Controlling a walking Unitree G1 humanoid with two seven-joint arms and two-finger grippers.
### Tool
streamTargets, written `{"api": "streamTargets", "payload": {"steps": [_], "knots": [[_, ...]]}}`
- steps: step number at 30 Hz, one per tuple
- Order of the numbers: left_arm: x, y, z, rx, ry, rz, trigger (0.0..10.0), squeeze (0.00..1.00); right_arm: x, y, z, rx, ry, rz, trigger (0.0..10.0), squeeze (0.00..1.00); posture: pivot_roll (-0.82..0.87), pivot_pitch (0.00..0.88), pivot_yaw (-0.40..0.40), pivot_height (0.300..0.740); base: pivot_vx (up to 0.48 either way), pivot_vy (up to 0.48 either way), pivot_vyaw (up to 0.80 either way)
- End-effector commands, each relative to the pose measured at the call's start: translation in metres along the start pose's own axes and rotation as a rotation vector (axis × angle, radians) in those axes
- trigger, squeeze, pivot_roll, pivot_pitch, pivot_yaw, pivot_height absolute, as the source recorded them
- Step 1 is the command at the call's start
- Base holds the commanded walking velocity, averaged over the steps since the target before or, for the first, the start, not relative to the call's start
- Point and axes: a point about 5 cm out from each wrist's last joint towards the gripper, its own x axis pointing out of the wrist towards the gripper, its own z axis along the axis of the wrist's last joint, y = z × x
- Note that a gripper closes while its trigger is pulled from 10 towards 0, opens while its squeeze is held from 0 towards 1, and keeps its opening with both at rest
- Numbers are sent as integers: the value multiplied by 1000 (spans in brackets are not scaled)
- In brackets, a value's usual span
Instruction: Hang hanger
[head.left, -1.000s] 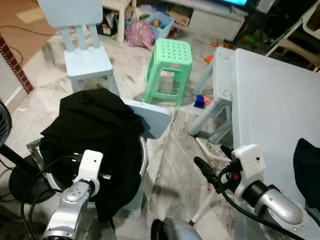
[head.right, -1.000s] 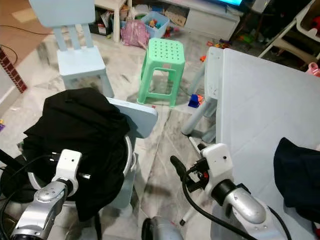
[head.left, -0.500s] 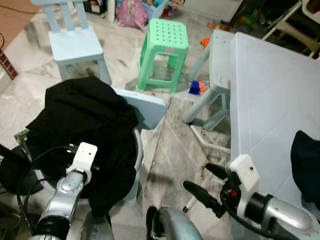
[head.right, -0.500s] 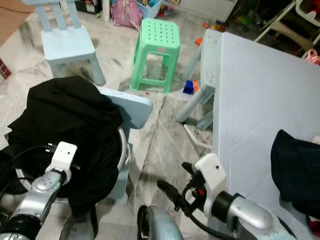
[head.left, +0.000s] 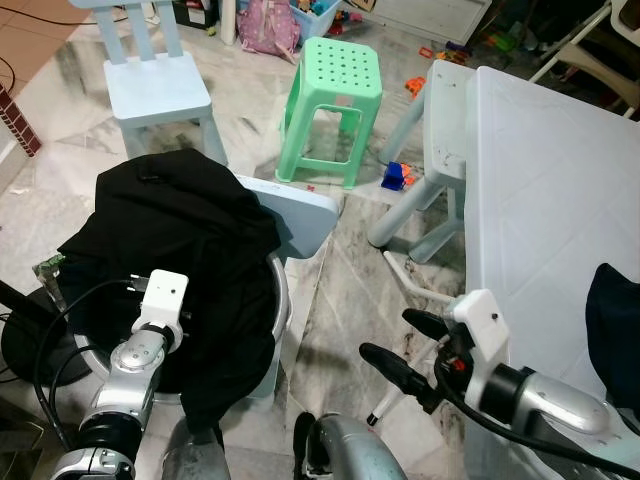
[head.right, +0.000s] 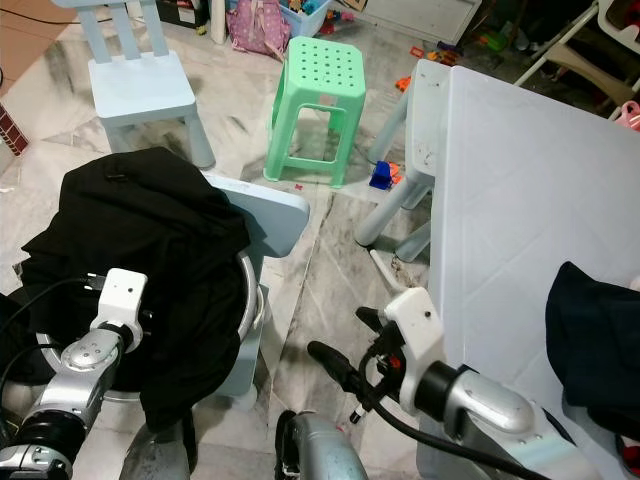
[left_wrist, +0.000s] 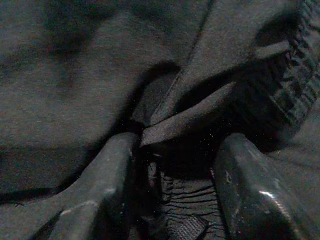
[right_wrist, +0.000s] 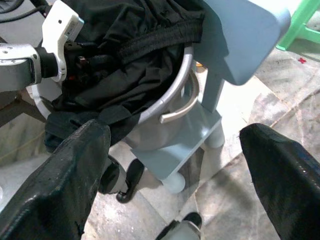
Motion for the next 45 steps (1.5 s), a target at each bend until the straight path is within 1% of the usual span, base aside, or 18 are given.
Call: {"api": "streamTargets", "payload": {"steps": [1, 2, 5, 7, 11, 15, 17, 22, 23, 26, 29, 32, 34, 35, 38, 42, 43, 45], "knots": [[3, -2, 6, -65, -18, -13, 0, 0, 3, -3, -3, 1, 3, -15, 10000, 0, -168, 184, -185, 740, 0, 0, 0], [3, -2, 6, -65, -18, -13, 0, 0, 3, -3, -3, 1, 3, -15, 10000, 0, -168, 184, -185, 740, 0, 0, 0], [5, -2, 14, -111, -33, -27, 0, 0, 10, -4, -2, 2, -11, -16, 10000, 0, -152, 172, -173, 740, 0, 0, 0], [7, -2, 25, -146, -60, -37, 0, 0, 14, -6, -3, 3, -20, -19, 10000, 0, -136, 163, -162, 740, 0, 0, 0], [3, 4, 51, -151, -136, -36, 0, 0, 22, -9, -4, 2, -48, -30, 10000, 0, -103, 143, -136, 740, 0, 0, 0], [-1, 10, 68, -156, -184, -27, 0, 0, 30, -10, -3, 0, -70, -32, 10000, 0, -75, 128, -118, 740, 0, 0, 0], [-6, 10, 82, -168, -235, -44, 0, 0, 38, -10, -4, 1, -83, -30, 10000, 0, -43, 116, -103, 740, 0, 0, 0], [-13, 8, 94, -158, -236, -78, 0, 0, 46, -9, -6, -5, -93, -20, 10000, 0, -22, 108, -95, 740, 0, 0, 0], [-18, 3, 100, -147, -223, -132, 0, 0, 51, -9, -7, -9, -101, -14, 10000, 0, 5, 102, -87, 740, 0, 0, 0], [-22, -2, 109, -162, -230, -182, 0, 0, 55, -10, -7, -9, -106, -10, 10000, 0, 19, 99, -83, 740, 0, 0, 0], [-30, -13, 121, -170, -214, -274, 0, 0, 60, -11, -8, -17, -114, -6, 10000, 0, 36, 96, -75, 740, 0, 0, 0], [-35, -20, 126, -184, -205, -334, 0, 0, 63, -12, -8, -21, -118, -6, 10000, 0, 43, 93, -70, 740, 0, 0, 0], [-38, -29, 132, -181, -203, -391, 0, 0, 65, -12, -7, -22, -124, -7, 10000, 0, 46, 93, -67, 740, 0, 0, 0], [-41, -38, 141, -217, -203, -432, 0, 0, 67, -13, -7, -24, -131, -8, 10000, 0, 48, 91, -62, 740, 0, 0, 0], [-39, -44, 150, -279, -205, -441, 0, 0, 69, -12, -7, -27, -137, -7, 10000, 0, 49, 91, -59, 740, 0, 0, 0], [-34, -50, 153, -346, -179, -440, 0, 0, 70, -12, -7, -31, -142, -6, 10000, 0, 45, 90, -57, 740, 0, 0, 0], [-34, -50, 153, -346, -179, -440, 0, 0, 70, -12, -7, -31, -142, -6, 10000, 0, 45, 90, -57, 740, 0, 0, 0], [-31, -68, 156, -365, -153, -486, 0, 0, 70, -13, -7, -39, -146, -11, 10000, 0, 45, 90, -57, 740, 0, 0, 0]]}}
